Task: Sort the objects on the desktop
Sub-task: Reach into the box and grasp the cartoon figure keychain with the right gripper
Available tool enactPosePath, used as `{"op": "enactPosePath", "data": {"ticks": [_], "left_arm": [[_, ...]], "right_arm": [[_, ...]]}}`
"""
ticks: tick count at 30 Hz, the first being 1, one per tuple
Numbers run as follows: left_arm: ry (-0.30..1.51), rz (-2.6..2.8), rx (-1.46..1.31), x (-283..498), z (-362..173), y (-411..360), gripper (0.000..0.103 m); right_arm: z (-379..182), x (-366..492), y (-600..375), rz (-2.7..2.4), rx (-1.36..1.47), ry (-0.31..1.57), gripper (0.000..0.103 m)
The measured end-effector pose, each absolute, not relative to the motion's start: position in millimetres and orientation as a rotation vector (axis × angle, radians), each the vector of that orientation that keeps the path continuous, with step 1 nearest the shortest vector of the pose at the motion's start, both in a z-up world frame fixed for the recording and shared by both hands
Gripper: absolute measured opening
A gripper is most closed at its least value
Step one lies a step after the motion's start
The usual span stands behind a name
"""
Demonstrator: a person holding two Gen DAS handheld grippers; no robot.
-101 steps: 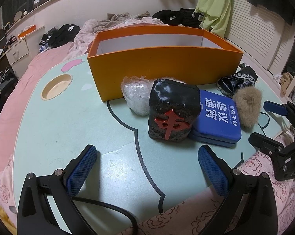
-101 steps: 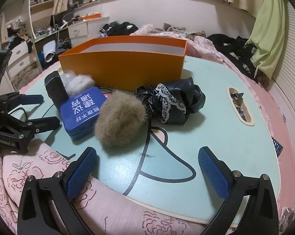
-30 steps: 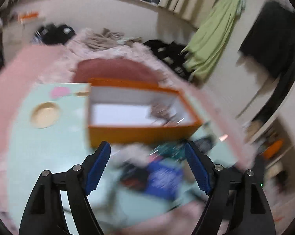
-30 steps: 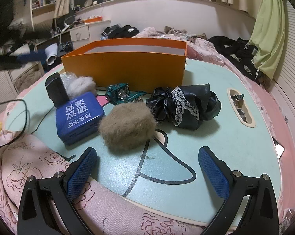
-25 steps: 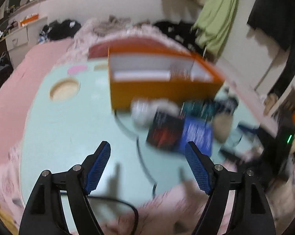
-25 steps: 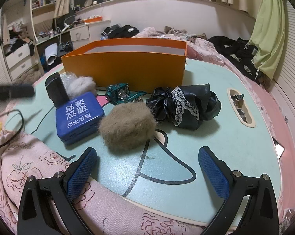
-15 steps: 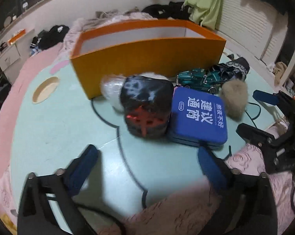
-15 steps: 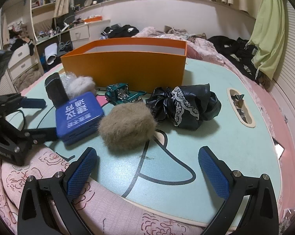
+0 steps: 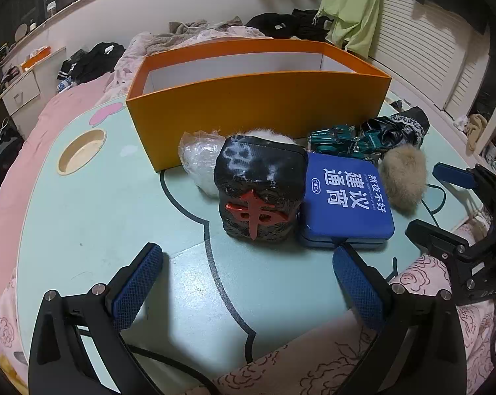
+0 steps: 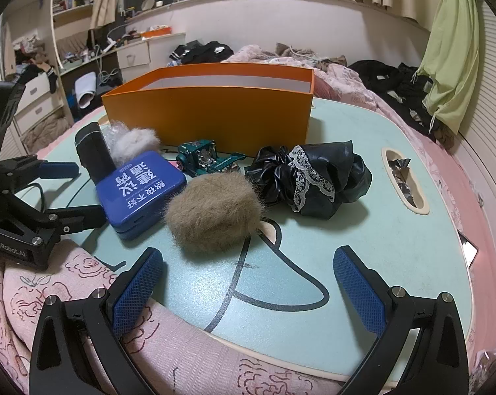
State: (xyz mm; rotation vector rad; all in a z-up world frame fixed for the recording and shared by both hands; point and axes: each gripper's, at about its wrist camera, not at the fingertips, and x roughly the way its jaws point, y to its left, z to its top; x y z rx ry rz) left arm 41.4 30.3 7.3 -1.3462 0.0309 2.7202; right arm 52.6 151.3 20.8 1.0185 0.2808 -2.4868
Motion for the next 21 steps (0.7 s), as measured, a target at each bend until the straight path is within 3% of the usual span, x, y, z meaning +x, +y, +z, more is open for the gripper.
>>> {"op": "enactPosePath", "data": {"ticks": [15, 21], "left_arm": [[0.003, 2.754, -1.360, 40, 3, 24, 0.103], [0.001, 2.754, -1.358, 40, 2, 23, 0.103]], "right_arm": [[25, 56, 150, -2.486, 1.034, 0.280, 0.103], [67, 46, 151, -2.408, 0.975, 0.178, 0.093]]}}
